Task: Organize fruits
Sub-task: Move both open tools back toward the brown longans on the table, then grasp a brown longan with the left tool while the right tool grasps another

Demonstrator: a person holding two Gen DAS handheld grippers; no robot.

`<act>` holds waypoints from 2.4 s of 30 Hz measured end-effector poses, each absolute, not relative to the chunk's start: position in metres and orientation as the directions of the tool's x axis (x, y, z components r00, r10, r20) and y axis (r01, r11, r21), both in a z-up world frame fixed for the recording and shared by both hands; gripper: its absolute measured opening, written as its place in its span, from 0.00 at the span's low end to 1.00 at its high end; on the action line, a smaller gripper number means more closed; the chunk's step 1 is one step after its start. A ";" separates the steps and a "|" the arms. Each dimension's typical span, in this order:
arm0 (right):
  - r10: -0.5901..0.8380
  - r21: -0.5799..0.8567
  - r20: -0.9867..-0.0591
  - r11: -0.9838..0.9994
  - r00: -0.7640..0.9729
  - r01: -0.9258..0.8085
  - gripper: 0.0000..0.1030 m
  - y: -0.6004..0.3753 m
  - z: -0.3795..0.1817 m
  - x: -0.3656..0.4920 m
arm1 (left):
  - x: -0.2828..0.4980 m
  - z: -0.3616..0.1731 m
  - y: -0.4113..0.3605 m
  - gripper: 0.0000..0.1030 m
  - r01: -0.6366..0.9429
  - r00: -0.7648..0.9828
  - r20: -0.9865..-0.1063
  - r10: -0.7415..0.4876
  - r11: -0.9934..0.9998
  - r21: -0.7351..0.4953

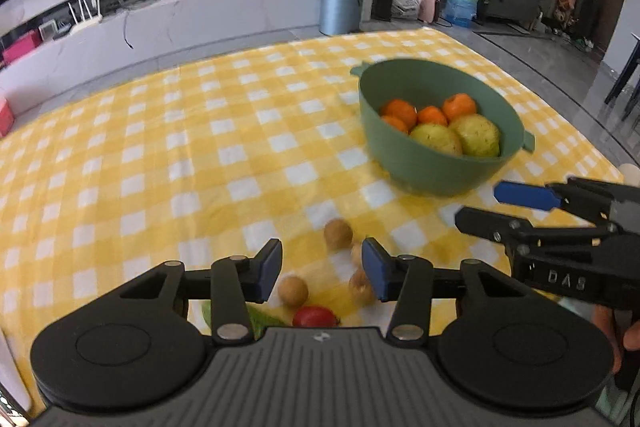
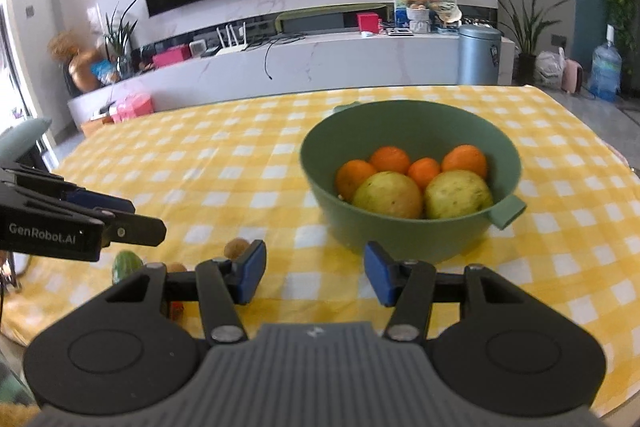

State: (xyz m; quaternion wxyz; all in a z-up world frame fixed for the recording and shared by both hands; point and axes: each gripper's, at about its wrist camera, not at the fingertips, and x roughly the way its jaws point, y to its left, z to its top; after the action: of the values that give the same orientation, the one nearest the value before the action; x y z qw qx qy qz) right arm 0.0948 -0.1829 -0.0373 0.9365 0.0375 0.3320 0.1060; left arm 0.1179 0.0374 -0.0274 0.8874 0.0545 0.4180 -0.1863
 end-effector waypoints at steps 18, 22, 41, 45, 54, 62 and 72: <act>0.336 0.206 -0.685 0.940 0.647 -0.270 0.32 -0.157 -0.066 0.116 | 0.128 -0.064 0.044 0.45 0.369 0.509 -0.825 -0.247 0.928 -0.050; 0.370 0.211 -0.689 0.925 0.623 -0.316 0.32 -0.146 -0.070 0.116 | 0.134 -0.069 0.044 0.42 0.365 0.492 -0.837 -0.238 0.930 -0.050; 0.460 0.332 -0.729 0.885 0.507 -0.326 0.27 -0.132 -0.092 0.135 | 0.151 -0.079 0.052 0.33 0.329 0.440 -0.853 -0.281 0.934 -0.137; 0.465 0.340 -0.730 0.883 0.500 -0.324 0.24 -0.131 -0.094 0.137 | 0.153 -0.080 0.054 0.27 0.315 0.436 -0.852 -0.290 0.936 -0.157; 0.458 0.324 -0.737 0.885 0.498 -0.334 0.23 -0.129 -0.094 0.137 | 0.152 -0.080 0.056 0.24 0.296 0.442 -0.849 -0.289 0.941 -0.166; 0.463 0.317 -0.724 0.881 0.511 -0.350 0.22 -0.130 -0.088 0.132 | 0.146 -0.076 0.058 0.24 0.273 0.463 -0.843 -0.272 0.949 -0.157; 0.456 0.291 -0.696 0.885 0.554 -0.363 0.22 -0.134 -0.077 0.122 | 0.139 -0.068 0.056 0.24 0.248 0.505 -0.824 -0.257 0.958 -0.146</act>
State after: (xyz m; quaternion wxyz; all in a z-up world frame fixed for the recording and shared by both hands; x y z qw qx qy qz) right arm 0.1222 -0.1341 -0.0770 0.8798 0.0565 0.4106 0.2329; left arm 0.1386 0.0555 -0.0676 0.8675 -0.0046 0.4756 -0.1454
